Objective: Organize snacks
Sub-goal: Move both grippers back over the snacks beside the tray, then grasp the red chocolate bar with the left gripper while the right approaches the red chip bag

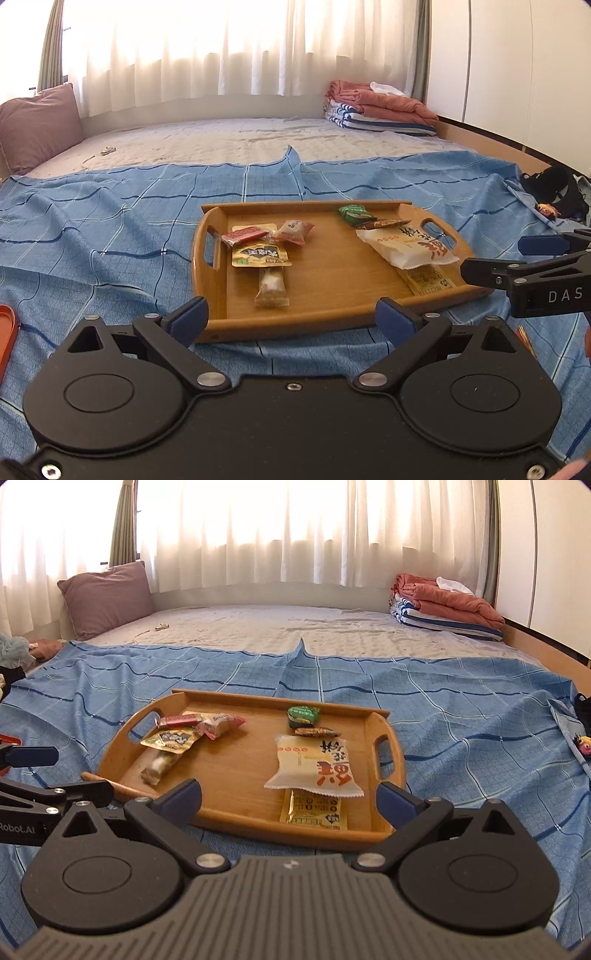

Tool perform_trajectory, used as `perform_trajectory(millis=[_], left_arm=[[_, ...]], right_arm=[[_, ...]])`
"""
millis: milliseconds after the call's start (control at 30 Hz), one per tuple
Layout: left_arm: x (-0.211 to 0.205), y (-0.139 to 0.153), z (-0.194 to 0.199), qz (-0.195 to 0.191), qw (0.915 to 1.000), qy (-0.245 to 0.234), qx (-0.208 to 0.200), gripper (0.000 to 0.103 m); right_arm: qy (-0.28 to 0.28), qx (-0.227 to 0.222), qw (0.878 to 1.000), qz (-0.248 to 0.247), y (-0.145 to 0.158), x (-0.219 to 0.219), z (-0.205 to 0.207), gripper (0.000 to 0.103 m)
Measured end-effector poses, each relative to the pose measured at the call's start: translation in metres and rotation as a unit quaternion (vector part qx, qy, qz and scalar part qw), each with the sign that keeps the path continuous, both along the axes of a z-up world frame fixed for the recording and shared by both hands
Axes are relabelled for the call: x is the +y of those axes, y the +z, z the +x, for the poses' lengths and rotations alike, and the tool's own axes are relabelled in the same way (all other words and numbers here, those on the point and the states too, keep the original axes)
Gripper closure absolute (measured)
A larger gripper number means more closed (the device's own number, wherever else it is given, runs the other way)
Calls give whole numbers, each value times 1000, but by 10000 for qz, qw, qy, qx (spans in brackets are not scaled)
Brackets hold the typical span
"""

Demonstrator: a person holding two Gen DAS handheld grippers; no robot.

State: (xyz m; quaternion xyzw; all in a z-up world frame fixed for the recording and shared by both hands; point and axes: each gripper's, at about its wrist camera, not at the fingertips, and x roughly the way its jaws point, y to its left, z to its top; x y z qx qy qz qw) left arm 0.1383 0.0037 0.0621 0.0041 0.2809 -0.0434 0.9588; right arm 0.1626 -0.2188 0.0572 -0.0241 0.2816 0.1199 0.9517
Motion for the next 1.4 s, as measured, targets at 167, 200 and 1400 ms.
perform_trajectory(millis=[167, 200, 1400], left_arm=[[-6, -9, -31, 208, 9995, -163, -170, 5], [-8, -11, -36, 193, 9994, -218, -173, 5], [-41, -75, -65, -46, 9970, -596, 497, 2]], right_arm=[[-190, 57, 9998, -15, -17, -12, -20, 0], [-227, 77, 9997, -12, -21, -15, -24, 0], [148, 674, 9974, -188, -83, -21, -44, 0]])
